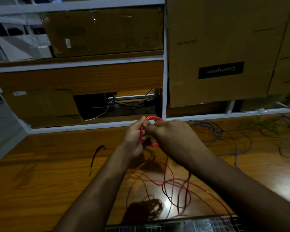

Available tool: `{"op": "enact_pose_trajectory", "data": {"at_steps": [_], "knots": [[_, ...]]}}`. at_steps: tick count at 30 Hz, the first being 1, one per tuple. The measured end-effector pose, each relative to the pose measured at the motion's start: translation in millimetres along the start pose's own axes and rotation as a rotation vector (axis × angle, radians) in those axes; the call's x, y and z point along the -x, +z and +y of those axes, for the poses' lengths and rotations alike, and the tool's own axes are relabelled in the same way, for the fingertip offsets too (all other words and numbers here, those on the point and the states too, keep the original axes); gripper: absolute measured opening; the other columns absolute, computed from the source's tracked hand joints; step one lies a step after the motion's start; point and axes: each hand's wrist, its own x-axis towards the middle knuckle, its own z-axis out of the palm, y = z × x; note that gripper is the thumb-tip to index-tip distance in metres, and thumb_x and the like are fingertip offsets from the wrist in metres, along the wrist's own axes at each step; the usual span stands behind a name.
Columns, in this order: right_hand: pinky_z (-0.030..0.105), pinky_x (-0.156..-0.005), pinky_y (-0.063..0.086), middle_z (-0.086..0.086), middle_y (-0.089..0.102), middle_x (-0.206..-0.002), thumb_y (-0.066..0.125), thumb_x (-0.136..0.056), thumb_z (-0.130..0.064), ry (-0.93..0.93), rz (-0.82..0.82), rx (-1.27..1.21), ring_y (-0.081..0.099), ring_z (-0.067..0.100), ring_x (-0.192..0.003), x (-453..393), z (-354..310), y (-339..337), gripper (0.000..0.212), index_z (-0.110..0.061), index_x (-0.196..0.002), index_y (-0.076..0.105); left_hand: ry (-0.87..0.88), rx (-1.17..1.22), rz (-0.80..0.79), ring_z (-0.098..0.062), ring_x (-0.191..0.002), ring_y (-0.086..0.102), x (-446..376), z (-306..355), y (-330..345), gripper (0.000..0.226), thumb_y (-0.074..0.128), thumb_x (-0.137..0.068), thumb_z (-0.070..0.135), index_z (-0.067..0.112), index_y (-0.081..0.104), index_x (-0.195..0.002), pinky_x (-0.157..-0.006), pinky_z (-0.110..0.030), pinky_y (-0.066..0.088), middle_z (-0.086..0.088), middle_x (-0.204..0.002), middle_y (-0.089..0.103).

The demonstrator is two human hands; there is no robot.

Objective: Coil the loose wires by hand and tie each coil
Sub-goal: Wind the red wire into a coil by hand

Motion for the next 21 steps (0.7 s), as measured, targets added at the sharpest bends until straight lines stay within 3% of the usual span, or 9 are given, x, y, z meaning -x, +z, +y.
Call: {"op": "enact_pose_trajectory", "data": {"at_steps": [2,4,7,11,16,19,21], "knots": [[0.03,-0.079,0.054,0.002,0.066,-0.112,0.06,-0.095,-0.029,0.012,0.074,-0.02,0.066,0.018,-0.093,-5,13,4,0.036,-0.021,-0.13,0.059,0.023,-0.063,-0.011,-0.017,-0.068,0.053,5,2,4,0.039,0.044,-0.101,0.041,0.007,0.063,-0.099,-0.067,-0.024,0.043,-0.008,-0.078,0.058],[0.028,-0.075,0.054,0.0,0.067,-0.103,0.059,-0.096,-0.028,0.005,0.066,-0.038,0.065,0.015,-0.087,-11,26,12,0.028,-0.021,-0.123,0.062,0.049,-0.123,-0.031,-0.008,-0.049,0.045,9,5,10,0.039,0.039,-0.104,0.036,0.013,0.063,-0.083,-0.049,-0.019,0.038,0.001,-0.057,0.05],[0.022,-0.068,0.047,-0.003,0.067,-0.088,0.06,-0.096,-0.029,0.06,0.112,-0.069,0.065,0.011,-0.079,-16,39,18,0.016,-0.02,-0.107,0.066,0.079,-0.141,-0.096,-0.01,-0.044,0.036,11,8,14,0.053,0.035,-0.105,0.038,0.021,0.057,-0.059,-0.046,-0.022,0.034,0.004,-0.048,0.038],[0.013,-0.057,0.038,-0.017,0.052,-0.066,0.057,-0.096,-0.043,0.208,0.125,-0.242,0.053,-0.004,-0.06,-14,47,25,0.02,-0.026,-0.096,0.068,0.054,-0.068,-0.181,-0.009,-0.037,0.033,8,12,15,0.048,0.036,-0.104,0.04,0.018,0.051,-0.064,-0.042,-0.023,0.032,0.006,-0.041,0.033],[0.021,-0.047,0.043,-0.011,0.056,-0.059,0.044,-0.094,-0.063,0.289,0.248,0.012,0.054,0.006,-0.055,-15,50,30,0.041,-0.031,-0.089,0.068,-0.023,0.018,-0.196,-0.009,-0.035,0.031,5,14,19,0.045,0.039,-0.102,0.039,0.017,0.051,-0.064,-0.041,-0.024,0.029,0.007,-0.039,0.029],[0.019,-0.044,0.031,-0.012,0.043,-0.053,0.049,-0.094,-0.062,0.307,0.292,0.074,0.048,0.006,-0.051,-17,53,28,0.039,-0.029,-0.08,0.065,-0.066,0.091,-0.234,-0.007,-0.032,0.024,8,15,19,0.042,0.039,-0.101,0.036,0.017,0.046,-0.065,-0.038,-0.021,0.018,0.008,-0.041,0.027],[0.02,-0.044,0.034,-0.011,0.048,-0.055,0.049,-0.093,-0.063,0.293,0.295,0.121,0.05,0.008,-0.051,-18,57,28,0.04,-0.029,-0.078,0.063,-0.073,0.128,-0.265,-0.006,-0.032,0.022,10,14,19,0.041,0.037,-0.101,0.037,0.017,0.045,-0.066,-0.038,-0.021,0.014,0.008,-0.042,0.026]]}}
